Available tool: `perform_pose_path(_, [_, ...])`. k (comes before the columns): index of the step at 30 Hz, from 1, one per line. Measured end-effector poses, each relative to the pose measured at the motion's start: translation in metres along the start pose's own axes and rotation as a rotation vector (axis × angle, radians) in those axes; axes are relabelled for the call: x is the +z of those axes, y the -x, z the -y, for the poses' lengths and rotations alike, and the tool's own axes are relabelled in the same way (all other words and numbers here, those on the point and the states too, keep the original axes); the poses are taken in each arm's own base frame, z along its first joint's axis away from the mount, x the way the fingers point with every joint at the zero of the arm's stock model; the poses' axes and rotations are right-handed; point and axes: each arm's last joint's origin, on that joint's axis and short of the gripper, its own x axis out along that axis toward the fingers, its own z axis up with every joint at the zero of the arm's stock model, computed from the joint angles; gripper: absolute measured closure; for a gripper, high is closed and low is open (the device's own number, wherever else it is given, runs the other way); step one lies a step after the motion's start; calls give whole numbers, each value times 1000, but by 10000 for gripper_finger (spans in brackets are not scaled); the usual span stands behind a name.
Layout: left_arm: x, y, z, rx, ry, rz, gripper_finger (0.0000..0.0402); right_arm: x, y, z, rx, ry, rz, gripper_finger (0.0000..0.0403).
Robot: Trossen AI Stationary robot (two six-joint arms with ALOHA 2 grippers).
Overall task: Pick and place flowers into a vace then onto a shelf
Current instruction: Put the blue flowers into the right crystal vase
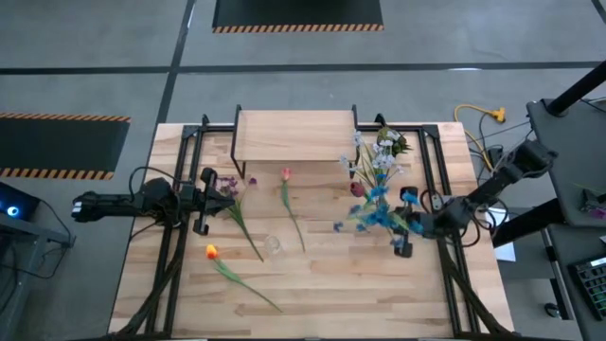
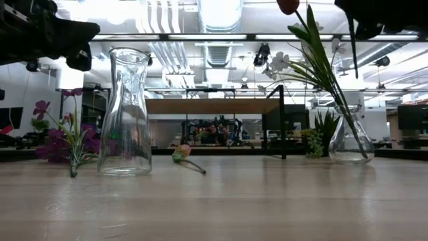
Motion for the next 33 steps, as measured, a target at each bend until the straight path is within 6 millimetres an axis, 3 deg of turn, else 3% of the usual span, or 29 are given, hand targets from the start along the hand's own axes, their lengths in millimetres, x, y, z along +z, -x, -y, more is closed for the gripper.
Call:
perform_pose_path(15, [0,0,0,0,0,0,402,-23,2,24,-159,11,-76,390])
perform_pose_path(33, [0,0,0,0,0,0,402,-43,-2,20,-199,-10,-211,390])
